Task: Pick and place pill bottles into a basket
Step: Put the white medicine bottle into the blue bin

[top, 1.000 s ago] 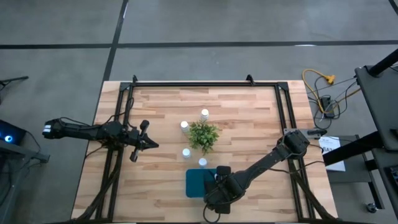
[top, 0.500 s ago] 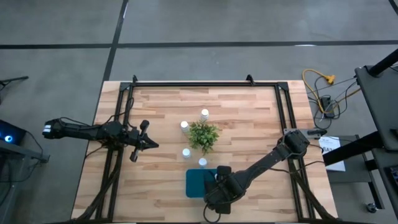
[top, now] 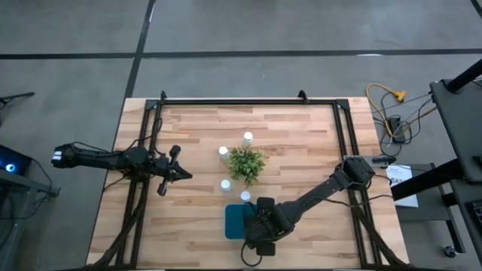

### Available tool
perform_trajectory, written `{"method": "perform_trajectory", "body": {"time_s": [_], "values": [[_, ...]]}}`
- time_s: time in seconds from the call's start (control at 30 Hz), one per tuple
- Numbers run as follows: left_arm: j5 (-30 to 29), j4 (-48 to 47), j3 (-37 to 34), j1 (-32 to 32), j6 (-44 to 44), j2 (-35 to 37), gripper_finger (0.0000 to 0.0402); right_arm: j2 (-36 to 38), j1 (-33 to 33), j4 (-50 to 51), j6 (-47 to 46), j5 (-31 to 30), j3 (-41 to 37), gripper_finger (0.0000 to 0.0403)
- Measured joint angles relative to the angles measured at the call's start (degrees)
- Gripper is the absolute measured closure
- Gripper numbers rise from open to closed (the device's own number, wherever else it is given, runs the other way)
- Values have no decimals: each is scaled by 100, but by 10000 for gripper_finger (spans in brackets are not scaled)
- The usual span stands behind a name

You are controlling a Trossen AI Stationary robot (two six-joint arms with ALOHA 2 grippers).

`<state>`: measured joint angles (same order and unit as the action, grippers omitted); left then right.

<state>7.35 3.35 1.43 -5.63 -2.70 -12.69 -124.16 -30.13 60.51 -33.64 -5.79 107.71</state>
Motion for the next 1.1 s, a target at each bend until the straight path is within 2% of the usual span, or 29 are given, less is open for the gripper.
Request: {"method": "perform_trajectory", "body": {"time_s": [0.33, 0.67, 0.93, 1.1], "values": [[-2, 2, -2, 0, 2, 7, 401, 2, 331, 386, 619, -83, 375, 193], [-2, 2, -2, 0, 2, 11, 401, 201, 613, 1129, 993, -881, 642, 201], [7, -4, -2, 0, 0, 9, 401, 802, 572, 1138, 863, -1457, 369, 231], [17, -14, -2, 0, 2, 11, 401, 1268, 488, 1040, 500, -1902, -355, 241]]}}
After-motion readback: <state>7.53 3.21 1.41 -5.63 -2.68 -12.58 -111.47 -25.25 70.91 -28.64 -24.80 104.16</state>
